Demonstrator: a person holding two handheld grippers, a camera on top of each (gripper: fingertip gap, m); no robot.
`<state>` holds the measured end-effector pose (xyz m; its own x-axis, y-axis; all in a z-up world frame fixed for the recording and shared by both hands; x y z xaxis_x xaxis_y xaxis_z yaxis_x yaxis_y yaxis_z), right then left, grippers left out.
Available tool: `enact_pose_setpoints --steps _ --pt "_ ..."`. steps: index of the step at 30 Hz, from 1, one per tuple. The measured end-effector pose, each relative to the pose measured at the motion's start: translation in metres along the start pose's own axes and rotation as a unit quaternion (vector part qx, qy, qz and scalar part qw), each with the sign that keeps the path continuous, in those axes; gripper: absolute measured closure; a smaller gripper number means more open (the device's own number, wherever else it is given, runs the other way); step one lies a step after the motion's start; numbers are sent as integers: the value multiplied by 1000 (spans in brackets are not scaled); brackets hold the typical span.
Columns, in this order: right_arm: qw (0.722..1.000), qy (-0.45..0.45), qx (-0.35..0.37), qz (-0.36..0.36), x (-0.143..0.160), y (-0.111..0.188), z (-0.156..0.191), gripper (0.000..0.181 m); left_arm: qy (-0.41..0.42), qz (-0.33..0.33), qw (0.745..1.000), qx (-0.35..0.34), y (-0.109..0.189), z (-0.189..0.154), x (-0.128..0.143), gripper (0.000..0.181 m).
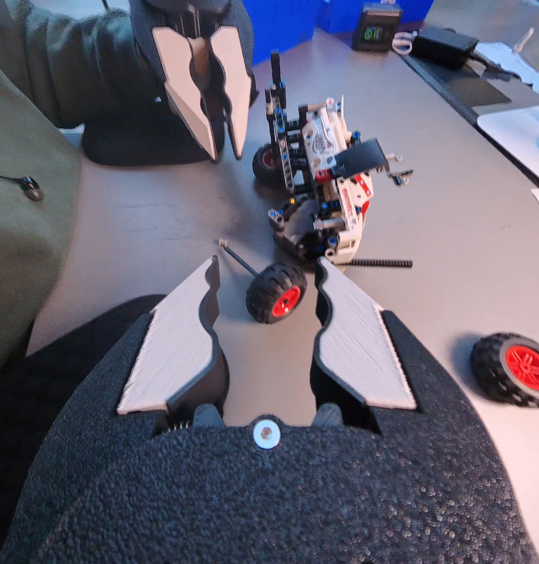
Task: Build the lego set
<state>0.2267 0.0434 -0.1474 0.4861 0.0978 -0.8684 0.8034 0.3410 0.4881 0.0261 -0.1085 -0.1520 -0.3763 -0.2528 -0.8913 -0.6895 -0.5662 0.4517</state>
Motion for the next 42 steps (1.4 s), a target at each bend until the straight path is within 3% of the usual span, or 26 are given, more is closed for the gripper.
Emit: enact_pose_setpoints --steps 3,6,8,9,12,18,20,24,30,38,40,42 --pt "996 19 47 69 21 -3 -1 114 14 -3 1000 12 -5 0 2 162" --pt "994 26 39 102 33 -24 0 102 18 7 1000 23 -13 -4 4 158" --pt "993 31 5 113 35 -39 3 104 16 19 999 30 -18 -9 5 157" --pt "993 27 -22 112 34 -43 5 117 12 26 999 30 -20 -11 5 157" --pt "993 56 -42 97 26 -46 10 120 2 42 999 27 -26 -17 5 156" --pt "991 130 -14 14 -11 -49 44 120 16 31 997 69 -39 -26 -6 154" --pt "988 152 -4 0 -19 -52 56 120 16 35 995 89 -41 -29 -6 176" --pt "982 186 13 -3 -26 -54 68 118 5 33 996 84 -34 -31 -4 180" --pt "988 116 -98 5 -29 -50 66 108 -39 19 995 89 -25 -36 -1 181" --pt "987 147 -62 9 -35 -61 66 124 -41 5 996 78 -13 -29 -1 180" --pt "988 138 -62 0 -39 -55 63 125 -49 16 996 67 -8 -26 -3 181" --pt "993 108 -29 -36 -44 -25 45 127 -40 58 997 24 7 -10 18 181"
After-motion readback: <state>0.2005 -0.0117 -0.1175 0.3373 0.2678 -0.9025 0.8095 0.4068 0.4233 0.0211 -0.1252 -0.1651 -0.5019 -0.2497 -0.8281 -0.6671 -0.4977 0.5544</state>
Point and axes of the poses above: each gripper's, where its closed fingertips meet, y back along the fingers, x out of its underside, z = x × y across the jaws, the point moved 9 cm from there along y, back along the fingers, and after that the axes turned 7 degrees about -y, right-handed, at the moved point
